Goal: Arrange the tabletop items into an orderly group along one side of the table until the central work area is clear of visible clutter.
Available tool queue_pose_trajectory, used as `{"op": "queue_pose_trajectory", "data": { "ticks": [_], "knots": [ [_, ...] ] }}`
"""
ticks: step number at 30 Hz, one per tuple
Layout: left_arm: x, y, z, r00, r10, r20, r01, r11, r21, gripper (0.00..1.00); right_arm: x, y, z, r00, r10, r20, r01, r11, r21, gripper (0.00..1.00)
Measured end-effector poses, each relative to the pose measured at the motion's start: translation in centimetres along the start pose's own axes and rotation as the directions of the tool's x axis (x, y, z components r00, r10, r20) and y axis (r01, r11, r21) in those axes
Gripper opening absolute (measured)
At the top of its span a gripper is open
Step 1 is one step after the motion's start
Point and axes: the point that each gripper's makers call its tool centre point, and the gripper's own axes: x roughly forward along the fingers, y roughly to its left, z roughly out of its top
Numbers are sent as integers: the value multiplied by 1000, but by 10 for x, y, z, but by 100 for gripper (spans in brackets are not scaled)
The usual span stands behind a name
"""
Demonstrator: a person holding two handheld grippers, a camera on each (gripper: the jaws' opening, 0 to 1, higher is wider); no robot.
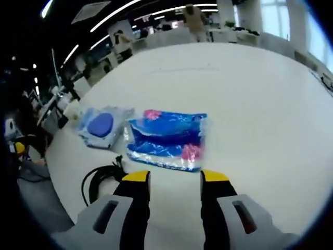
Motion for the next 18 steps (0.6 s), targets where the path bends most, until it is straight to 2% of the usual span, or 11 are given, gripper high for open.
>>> {"op": "queue_pose_trajectory", "data": {
  "ticks": [5, 8, 10, 14, 15, 18],
  "knots": [
    [4, -1, 7, 1000, -15, 4, 15, 1000, 12, 70, -13, 13, 7, 999, 31, 41, -29, 999, -40, 53],
    [6, -1, 11, 1000, -22, 7, 22, 999, 28, 70, -20, 22, 15, 996, 56, 74, -51, 996, -72, 57],
    [7, -1, 15, 1000, -27, 3, 26, 998, 51, 70, -31, 37, 23, 990, 86, 112, -76, 993, -91, 60],
    [7, 0, 29, 999, -34, 24, 32, 996, 78, 70, -44, 61, 28, 983, 128, 130, -112, 986, -127, 77],
    [7, 0, 31, 999, -34, 25, 32, 996, 86, 70, -41, 59, 28, 981, 137, 134, -119, 984, -131, 79],
    [8, 2, 37, 999, -40, 28, 37, 994, 100, 71, -47, 71, 30, 975, 161, 154, -144, 983, -114, 83]
  ]
}}
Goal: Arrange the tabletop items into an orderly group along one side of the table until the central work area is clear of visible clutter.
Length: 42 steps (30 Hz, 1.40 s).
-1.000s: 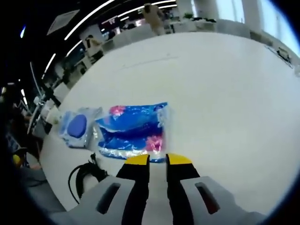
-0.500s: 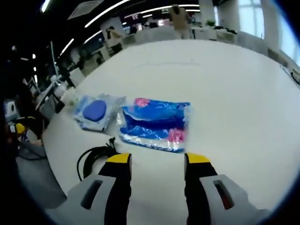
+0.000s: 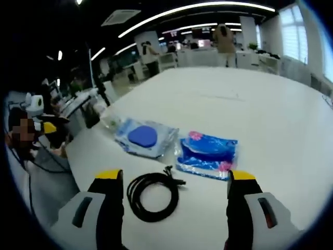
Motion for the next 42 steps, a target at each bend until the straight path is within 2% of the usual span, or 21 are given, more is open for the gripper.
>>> {"op": "queue_pose_trajectory", "data": {
  "ticks": [4, 10, 23, 29, 42],
  "knots": [
    [1, 4, 4, 1000, -1, 5, 1, 1000, 3, 70, -3, 10, 2, 1000, 10, 24, -10, 1000, 27, 88],
    [-1, 9, 5, 1000, -3, 4, 3, 1000, 9, 70, -5, 24, 5, 999, 21, 27, -20, 1000, -12, 93],
    [-3, 16, 10, 1000, 0, 26, 0, 1000, -4, 70, -7, 40, -2, 1000, 21, 7, -21, 1000, -13, 92],
    [-4, 15, 12, 1000, -1, 30, 1, 1000, -1, 70, -6, 39, 1, 1000, 16, 18, -16, 1000, -7, 92],
    [-3, 13, 7, 1000, -1, 27, 1, 1000, -15, 70, -9, 46, -11, 1000, 26, -5, -26, 1000, 2, 92]
  ]
}}
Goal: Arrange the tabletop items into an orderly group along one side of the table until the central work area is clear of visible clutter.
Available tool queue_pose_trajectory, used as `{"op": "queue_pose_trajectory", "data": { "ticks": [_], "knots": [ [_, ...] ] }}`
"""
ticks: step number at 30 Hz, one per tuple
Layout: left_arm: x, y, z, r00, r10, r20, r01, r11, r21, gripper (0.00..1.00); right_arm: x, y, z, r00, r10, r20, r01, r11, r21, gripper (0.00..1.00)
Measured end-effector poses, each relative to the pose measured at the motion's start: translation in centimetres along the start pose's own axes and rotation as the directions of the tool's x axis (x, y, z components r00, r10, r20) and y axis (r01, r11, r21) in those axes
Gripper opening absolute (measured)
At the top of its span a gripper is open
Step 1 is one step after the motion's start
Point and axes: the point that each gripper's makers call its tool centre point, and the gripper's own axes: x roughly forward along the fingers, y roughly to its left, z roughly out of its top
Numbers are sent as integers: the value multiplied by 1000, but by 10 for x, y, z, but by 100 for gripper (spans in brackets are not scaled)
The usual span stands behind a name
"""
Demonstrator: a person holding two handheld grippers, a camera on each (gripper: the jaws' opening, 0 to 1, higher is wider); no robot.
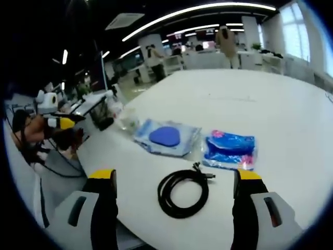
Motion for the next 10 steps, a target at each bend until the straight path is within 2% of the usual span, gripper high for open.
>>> {"op": "queue_pose_trajectory", "data": {
  "ticks": [10],
  "knots": [
    [-1, -1, -2, 1000, 1, -4, -1, 1000, -1, 70, 0, 3, -4, 1000, -1, -4, 1, 1000, 20, 91]
  ]
}}
